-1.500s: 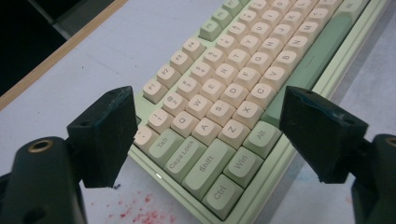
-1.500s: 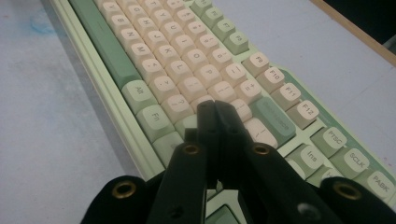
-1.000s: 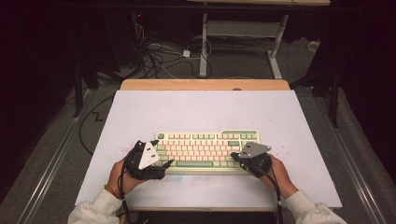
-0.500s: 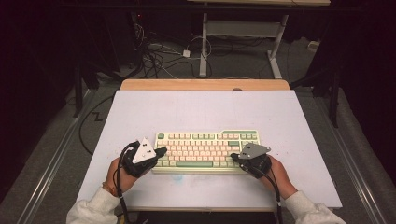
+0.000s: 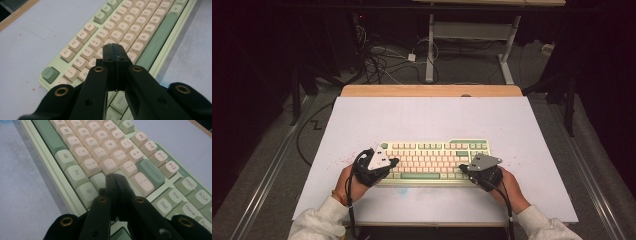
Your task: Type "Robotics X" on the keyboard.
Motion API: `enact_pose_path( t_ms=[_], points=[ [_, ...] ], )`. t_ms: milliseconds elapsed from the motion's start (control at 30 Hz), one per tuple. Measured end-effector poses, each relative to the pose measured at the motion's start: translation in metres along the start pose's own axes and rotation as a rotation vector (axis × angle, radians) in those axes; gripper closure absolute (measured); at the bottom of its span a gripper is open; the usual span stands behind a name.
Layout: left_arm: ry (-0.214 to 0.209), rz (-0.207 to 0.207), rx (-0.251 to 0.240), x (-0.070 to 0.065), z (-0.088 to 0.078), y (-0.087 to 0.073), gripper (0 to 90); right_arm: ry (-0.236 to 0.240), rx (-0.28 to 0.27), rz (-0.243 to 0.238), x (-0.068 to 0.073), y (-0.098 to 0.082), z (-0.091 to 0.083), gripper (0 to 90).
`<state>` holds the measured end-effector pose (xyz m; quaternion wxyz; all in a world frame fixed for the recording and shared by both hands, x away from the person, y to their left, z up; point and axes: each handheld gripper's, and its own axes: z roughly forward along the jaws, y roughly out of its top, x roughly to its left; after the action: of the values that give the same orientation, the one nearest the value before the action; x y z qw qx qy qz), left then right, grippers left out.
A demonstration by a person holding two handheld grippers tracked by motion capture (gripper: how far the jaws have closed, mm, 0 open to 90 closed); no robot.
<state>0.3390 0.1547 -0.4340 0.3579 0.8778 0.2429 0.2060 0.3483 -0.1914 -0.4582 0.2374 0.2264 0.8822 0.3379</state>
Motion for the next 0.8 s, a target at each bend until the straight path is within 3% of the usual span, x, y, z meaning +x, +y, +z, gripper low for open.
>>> enact_pose_path(
  t_ms=[300,800],
  points=[
    [-0.039,-0.007,0.037,0.000,0.015,0.003,87.7,-0.005,0.000,0.000,0.001,0.000,0.000,90.0],
    [-0.046,0.006,0.080,-0.003,0.029,0.001,87.7,-0.008,0.000,0.000,0.001,-0.001,-0.001,90.0]
  ],
)
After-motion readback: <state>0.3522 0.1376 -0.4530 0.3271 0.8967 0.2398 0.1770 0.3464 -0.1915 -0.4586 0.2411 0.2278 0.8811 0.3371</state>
